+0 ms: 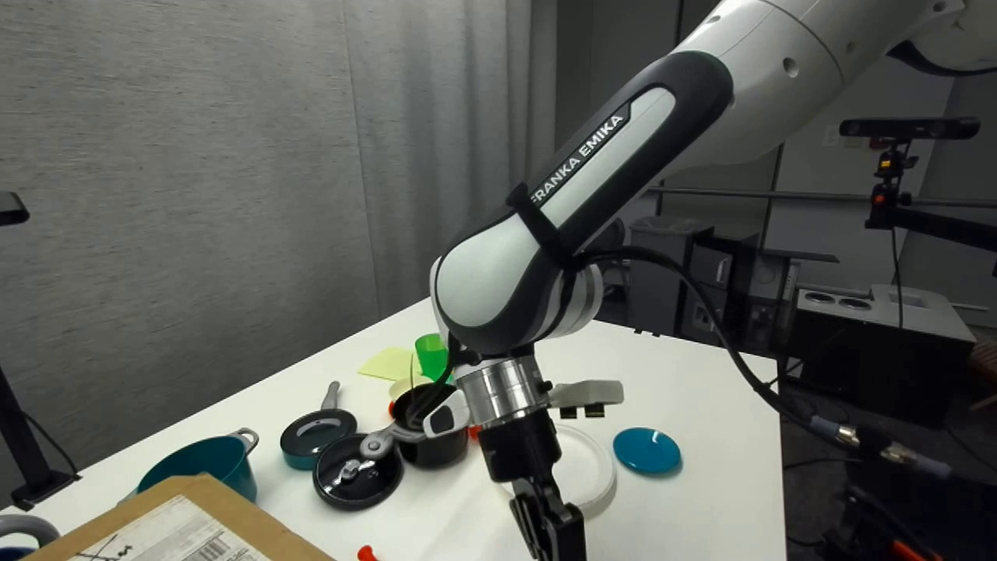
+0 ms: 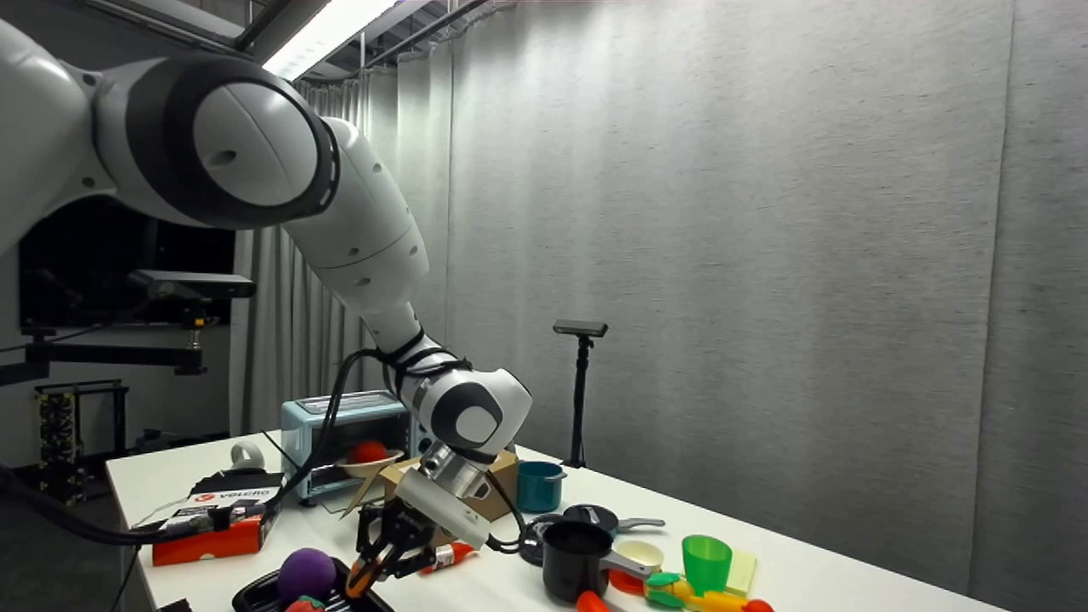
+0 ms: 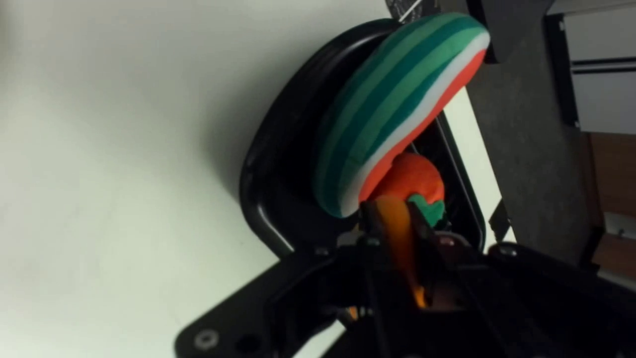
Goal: Move the plushies from the white plate to the black plate one at a time
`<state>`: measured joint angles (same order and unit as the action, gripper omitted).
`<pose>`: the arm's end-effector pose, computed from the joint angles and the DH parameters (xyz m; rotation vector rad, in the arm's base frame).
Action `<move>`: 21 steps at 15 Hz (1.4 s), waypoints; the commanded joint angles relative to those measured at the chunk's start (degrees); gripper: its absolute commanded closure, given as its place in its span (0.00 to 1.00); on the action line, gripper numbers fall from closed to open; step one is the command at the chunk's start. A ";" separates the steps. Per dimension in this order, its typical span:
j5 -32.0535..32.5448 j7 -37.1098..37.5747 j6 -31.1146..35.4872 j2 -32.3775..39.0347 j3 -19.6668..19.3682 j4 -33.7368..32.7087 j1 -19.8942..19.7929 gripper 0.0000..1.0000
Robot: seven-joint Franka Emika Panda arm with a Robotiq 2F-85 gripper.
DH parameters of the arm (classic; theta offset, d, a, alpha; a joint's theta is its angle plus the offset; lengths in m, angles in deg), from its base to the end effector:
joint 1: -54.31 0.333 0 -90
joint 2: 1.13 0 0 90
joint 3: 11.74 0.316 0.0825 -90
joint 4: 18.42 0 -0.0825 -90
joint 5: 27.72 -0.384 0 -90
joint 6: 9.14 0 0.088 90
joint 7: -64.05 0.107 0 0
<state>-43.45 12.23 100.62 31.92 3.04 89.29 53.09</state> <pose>0.5542 0.1512 0.1852 -2.2716 -1.2031 0.4988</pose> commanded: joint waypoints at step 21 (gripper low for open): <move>13.77 0.45 5.52 -7.44 -1.08 7.20 4.75 0.23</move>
<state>-30.48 15.02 107.66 30.84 2.05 92.35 59.73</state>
